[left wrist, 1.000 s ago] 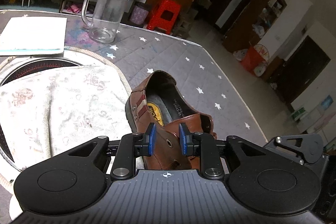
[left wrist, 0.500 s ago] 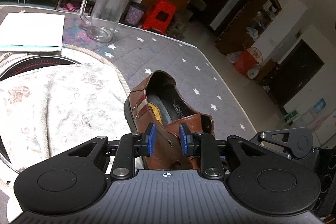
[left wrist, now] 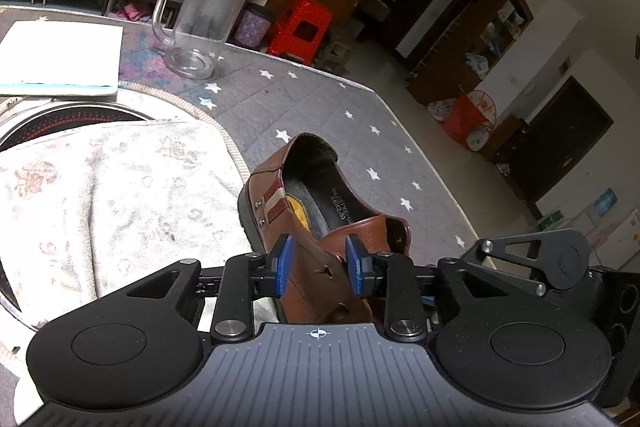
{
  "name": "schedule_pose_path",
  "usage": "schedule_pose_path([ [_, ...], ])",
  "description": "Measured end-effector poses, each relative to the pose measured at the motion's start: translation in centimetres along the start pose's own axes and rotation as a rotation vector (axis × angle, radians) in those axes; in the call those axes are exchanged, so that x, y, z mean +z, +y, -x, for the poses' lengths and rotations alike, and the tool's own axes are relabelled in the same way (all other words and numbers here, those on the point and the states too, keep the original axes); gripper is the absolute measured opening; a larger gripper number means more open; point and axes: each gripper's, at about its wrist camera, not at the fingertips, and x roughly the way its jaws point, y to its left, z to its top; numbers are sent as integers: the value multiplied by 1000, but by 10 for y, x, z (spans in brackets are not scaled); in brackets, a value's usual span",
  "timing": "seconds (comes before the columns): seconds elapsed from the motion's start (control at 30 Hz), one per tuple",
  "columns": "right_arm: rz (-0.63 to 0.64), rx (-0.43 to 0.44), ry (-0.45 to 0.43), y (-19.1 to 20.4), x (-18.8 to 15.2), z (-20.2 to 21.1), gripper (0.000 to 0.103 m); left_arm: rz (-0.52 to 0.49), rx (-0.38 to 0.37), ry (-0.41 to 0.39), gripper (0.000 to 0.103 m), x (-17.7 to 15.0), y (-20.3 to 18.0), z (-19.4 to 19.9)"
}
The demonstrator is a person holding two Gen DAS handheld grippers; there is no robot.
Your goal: Lace up shoes with both hands
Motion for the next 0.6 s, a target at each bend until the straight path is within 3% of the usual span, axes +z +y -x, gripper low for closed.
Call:
schedule_pose_path([
  [0.33,3,-1,-1,2,1,-8,1,-106,-20,-5,30,2,-10,10],
  [0.47,6,-5,1,3,2,-8,1,-226,-7,15,30,-3,-20,16],
  [0.6,8,-9,4,3,2,-8,1,-408,58,49,30,-8,-36,10],
])
